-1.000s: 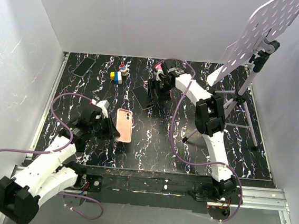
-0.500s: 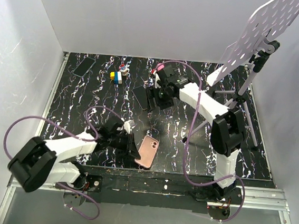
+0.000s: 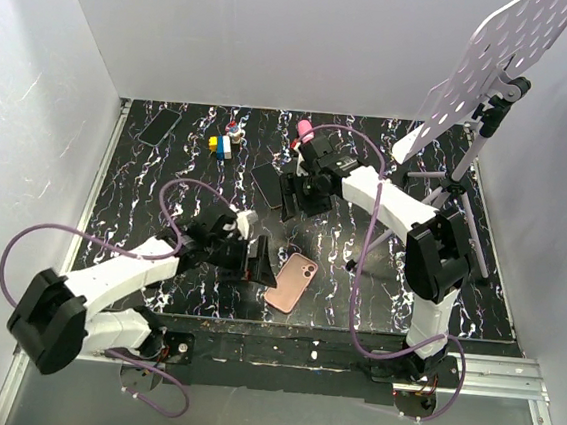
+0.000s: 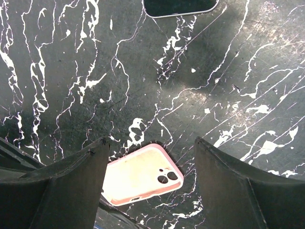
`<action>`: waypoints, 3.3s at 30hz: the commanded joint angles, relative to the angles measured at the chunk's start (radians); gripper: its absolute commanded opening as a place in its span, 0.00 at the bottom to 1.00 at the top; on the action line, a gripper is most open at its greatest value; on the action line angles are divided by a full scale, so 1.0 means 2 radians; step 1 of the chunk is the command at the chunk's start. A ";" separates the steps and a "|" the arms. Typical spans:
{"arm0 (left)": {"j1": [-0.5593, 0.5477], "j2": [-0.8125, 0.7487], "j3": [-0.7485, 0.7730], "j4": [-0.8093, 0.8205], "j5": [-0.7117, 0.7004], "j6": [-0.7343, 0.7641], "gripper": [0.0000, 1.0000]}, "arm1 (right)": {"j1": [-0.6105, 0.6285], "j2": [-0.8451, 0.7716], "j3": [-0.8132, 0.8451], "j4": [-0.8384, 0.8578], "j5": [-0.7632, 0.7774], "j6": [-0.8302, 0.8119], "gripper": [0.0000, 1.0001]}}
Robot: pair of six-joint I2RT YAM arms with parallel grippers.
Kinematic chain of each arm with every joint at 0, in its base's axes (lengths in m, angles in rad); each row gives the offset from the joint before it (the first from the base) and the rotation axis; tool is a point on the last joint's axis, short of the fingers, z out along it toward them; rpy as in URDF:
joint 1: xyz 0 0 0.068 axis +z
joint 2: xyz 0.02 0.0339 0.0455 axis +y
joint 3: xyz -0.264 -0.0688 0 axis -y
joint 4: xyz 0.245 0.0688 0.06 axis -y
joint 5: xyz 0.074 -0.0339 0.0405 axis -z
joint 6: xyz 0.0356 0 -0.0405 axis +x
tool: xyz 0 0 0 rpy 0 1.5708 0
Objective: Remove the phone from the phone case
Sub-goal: Place the phone case at the center of the board, then pick up the phone at the center of the board.
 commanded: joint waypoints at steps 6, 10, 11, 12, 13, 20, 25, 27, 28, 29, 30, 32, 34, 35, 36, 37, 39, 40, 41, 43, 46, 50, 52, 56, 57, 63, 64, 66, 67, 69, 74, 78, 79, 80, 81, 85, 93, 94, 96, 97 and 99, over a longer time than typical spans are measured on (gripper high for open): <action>0.204 -0.114 0.064 -0.246 -0.248 -0.029 0.98 | 0.027 -0.032 -0.007 -0.003 0.042 0.051 0.75; 0.290 -0.081 0.095 -0.276 -0.330 -0.071 0.98 | 0.045 -0.051 -0.031 0.003 0.037 0.062 0.75; 0.309 -0.066 0.103 -0.292 -0.366 -0.095 0.98 | 0.047 -0.055 -0.034 0.002 0.036 0.062 0.75; 0.330 -0.047 0.112 -0.315 -0.398 -0.118 0.98 | 0.048 -0.058 -0.036 0.002 0.035 0.063 0.75; 0.360 -0.031 0.113 -0.331 -0.417 -0.139 0.98 | 0.048 -0.060 -0.038 -0.001 0.035 0.062 0.75; 0.472 -0.032 0.047 -0.280 -0.465 -0.203 0.98 | 0.053 -0.083 -0.054 -0.011 0.039 0.061 0.74; 0.511 0.005 0.050 -0.271 -0.485 -0.221 0.98 | 0.056 -0.098 -0.071 -0.016 0.037 0.061 0.74; 0.528 0.009 0.048 -0.265 -0.477 -0.225 0.98 | 0.056 -0.102 -0.077 -0.018 0.037 0.061 0.74; 0.533 0.010 0.046 -0.261 -0.478 -0.227 0.98 | 0.056 -0.103 -0.079 -0.019 0.035 0.061 0.74; 0.535 0.010 0.044 -0.255 -0.479 -0.228 0.98 | 0.056 -0.104 -0.080 -0.021 0.035 0.061 0.74; 0.540 0.012 0.043 -0.251 -0.479 -0.228 0.98 | 0.056 -0.104 -0.080 -0.021 0.034 0.061 0.74; 0.547 0.014 0.033 -0.233 -0.467 -0.225 0.98 | 0.058 -0.108 -0.083 -0.022 0.031 0.061 0.74; 0.548 0.019 0.027 -0.219 -0.452 -0.228 0.98 | 0.059 -0.110 -0.083 -0.021 0.032 0.061 0.74; 0.547 0.021 0.024 -0.219 -0.446 -0.230 0.98 | 0.059 -0.110 -0.083 -0.021 0.032 0.062 0.74; 0.548 0.023 0.024 -0.220 -0.443 -0.230 0.98 | 0.060 -0.110 -0.082 -0.021 0.031 0.063 0.74; 0.548 0.025 0.026 -0.222 -0.444 -0.231 0.98 | 0.061 -0.110 -0.081 -0.019 0.031 0.065 0.74; 0.549 0.026 0.030 -0.220 -0.449 -0.231 0.98 | 0.062 -0.110 -0.079 -0.015 0.027 0.068 0.74; 0.548 0.025 0.026 -0.214 -0.448 -0.231 0.98 | 0.063 -0.110 -0.078 -0.012 0.025 0.070 0.74; 0.548 0.025 0.022 -0.211 -0.445 -0.233 0.98 | 0.065 -0.110 -0.077 -0.009 0.023 0.070 0.73; 0.550 0.024 0.011 -0.211 -0.437 -0.241 0.98 | 0.069 -0.108 -0.073 -0.011 0.023 0.071 0.74; 0.553 0.029 0.007 -0.215 -0.426 -0.245 0.98 | 0.072 -0.106 -0.071 -0.016 0.027 0.067 0.73; 0.552 0.021 0.009 -0.226 -0.439 -0.242 0.98 | 0.072 -0.110 -0.076 -0.012 0.030 0.068 0.73; 0.552 0.019 0.001 -0.220 -0.445 -0.244 0.98 | 0.072 -0.114 -0.083 -0.003 0.027 0.071 0.73; 0.552 0.028 0.007 -0.230 -0.443 -0.241 0.98 | 0.073 -0.119 -0.096 0.005 0.023 0.074 0.73; 0.553 0.029 0.010 -0.233 -0.440 -0.237 0.98 | 0.073 -0.119 -0.098 0.009 0.023 0.075 0.73; 0.552 0.014 0.039 -0.262 -0.469 -0.221 0.98 | 0.075 -0.114 -0.092 0.010 0.019 0.073 0.73; 0.552 0.014 0.041 -0.264 -0.470 -0.221 0.98 | 0.075 -0.113 -0.091 0.010 0.018 0.073 0.73; 0.552 0.017 0.041 -0.275 -0.466 -0.231 0.98 | 0.075 -0.110 -0.087 0.007 0.020 0.071 0.73; 0.552 0.022 0.042 -0.275 -0.463 -0.232 0.98 | 0.076 -0.109 -0.087 0.006 0.020 0.071 0.73; 0.552 0.038 0.040 -0.278 -0.453 -0.241 0.98 | 0.075 -0.110 -0.090 0.009 0.020 0.071 0.73; 0.552 0.063 0.020 -0.244 -0.429 -0.244 0.98 | 0.076 -0.116 -0.101 0.015 0.020 0.074 0.73; 0.552 0.060 -0.003 -0.188 -0.423 -0.225 0.98 | 0.076 -0.120 -0.112 0.021 0.017 0.076 0.73; 0.551 0.060 -0.002 -0.183 -0.418 -0.223 0.98 | 0.076 -0.120 -0.114 0.023 0.016 0.076 0.73; 0.552 0.059 -0.003 -0.178 -0.414 -0.222 0.98 | 0.076 -0.120 -0.116 0.025 0.015 0.077 0.73; 0.552 0.059 -0.006 -0.174 -0.412 -0.221 0.98 | 0.076 -0.120 -0.117 0.026 0.015 0.079 0.73; 0.552 0.065 -0.015 -0.161 -0.403 -0.216 0.96 | 0.081 -0.124 -0.120 0.028 0.017 0.084 0.73; 0.551 0.074 -0.016 -0.148 -0.366 -0.176 0.34 | 0.091 -0.177 -0.143 0.018 0.038 0.108 0.71; 0.548 0.073 -0.018 -0.145 -0.357 -0.171 0.34 | 0.091 -0.185 -0.146 0.014 0.043 0.109 0.71; 0.539 0.068 -0.018 -0.142 -0.349 -0.163 0.24 | 0.091 -0.204 -0.153 0.008 0.051 0.113 0.71; 0.532 0.061 -0.017 -0.139 -0.347 -0.158 0.19 | 0.091 -0.213 -0.158 0.005 0.055 0.115 0.71; 0.517 0.046 -0.016 -0.135 -0.347 -0.149 0.09 | 0.092 -0.234 -0.172 0.005 0.063 0.123 0.71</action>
